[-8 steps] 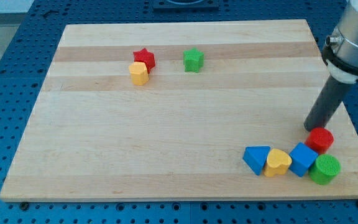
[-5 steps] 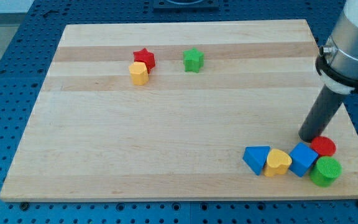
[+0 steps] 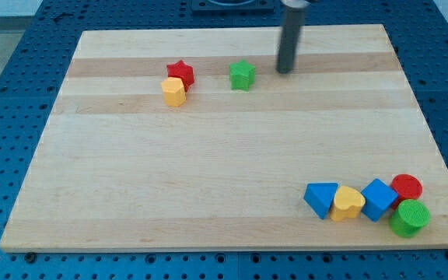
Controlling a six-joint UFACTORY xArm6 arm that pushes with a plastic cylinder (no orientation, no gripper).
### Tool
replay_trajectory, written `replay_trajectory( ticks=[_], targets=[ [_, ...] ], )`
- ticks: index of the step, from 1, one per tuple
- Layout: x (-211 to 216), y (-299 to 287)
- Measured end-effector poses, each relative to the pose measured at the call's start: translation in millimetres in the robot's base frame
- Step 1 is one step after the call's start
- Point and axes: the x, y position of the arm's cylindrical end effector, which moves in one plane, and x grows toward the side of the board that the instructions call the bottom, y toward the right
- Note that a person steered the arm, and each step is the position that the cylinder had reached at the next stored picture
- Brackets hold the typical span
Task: Push the green star to the top of the red circle
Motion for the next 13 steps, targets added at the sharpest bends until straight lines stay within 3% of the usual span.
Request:
replay_trajectory(
  ticks=[1, 2, 4, 6, 10, 13],
  targets=[
    [-7.8, -68.8],
    [-0.2, -91.8],
    [25.5, -79.2],
    [30.3, -15.5],
    [35.3, 41.6],
    [98.2, 42.2]
  ],
)
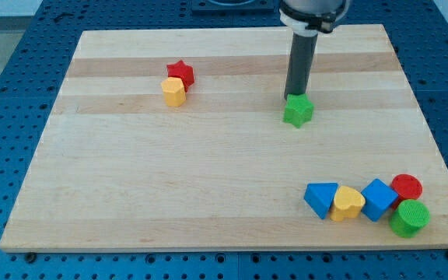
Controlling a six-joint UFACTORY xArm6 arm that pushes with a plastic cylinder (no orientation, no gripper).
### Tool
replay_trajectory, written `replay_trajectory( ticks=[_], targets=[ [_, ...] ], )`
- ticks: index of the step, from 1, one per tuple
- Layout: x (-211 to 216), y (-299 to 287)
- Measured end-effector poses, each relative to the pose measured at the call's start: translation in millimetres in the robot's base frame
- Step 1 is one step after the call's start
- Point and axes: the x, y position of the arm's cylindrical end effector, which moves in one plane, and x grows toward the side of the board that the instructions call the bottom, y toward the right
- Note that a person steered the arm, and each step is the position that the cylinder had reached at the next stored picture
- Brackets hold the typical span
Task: Push the green star to the top of the red circle
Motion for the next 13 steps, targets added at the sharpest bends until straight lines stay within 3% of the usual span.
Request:
replay_trajectory(
  ticks=[5, 7, 13],
  targets=[
    [105.7, -23.9],
    [123.7, -11.3],
    [99.0, 83.0]
  ],
)
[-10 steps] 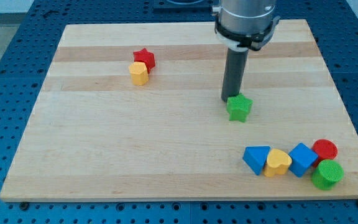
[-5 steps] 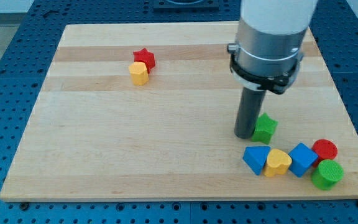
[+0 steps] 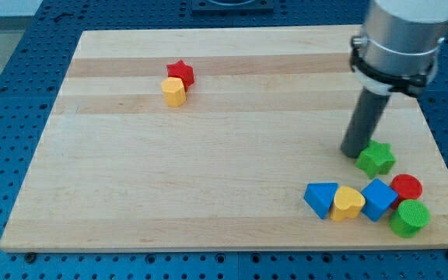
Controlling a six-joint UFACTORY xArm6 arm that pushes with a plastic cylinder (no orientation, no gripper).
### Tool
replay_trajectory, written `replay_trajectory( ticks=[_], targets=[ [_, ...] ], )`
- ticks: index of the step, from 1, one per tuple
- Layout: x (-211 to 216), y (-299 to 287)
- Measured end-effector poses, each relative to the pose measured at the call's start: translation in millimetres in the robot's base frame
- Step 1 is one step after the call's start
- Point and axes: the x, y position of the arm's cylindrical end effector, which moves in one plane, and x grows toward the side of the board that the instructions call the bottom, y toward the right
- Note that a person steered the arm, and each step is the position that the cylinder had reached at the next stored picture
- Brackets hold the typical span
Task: Push the green star to the top of the red circle
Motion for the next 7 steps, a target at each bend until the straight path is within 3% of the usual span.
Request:
replay_trajectory(
  ticks=[7],
  targets=[
    [7.7, 43.6]
  ],
)
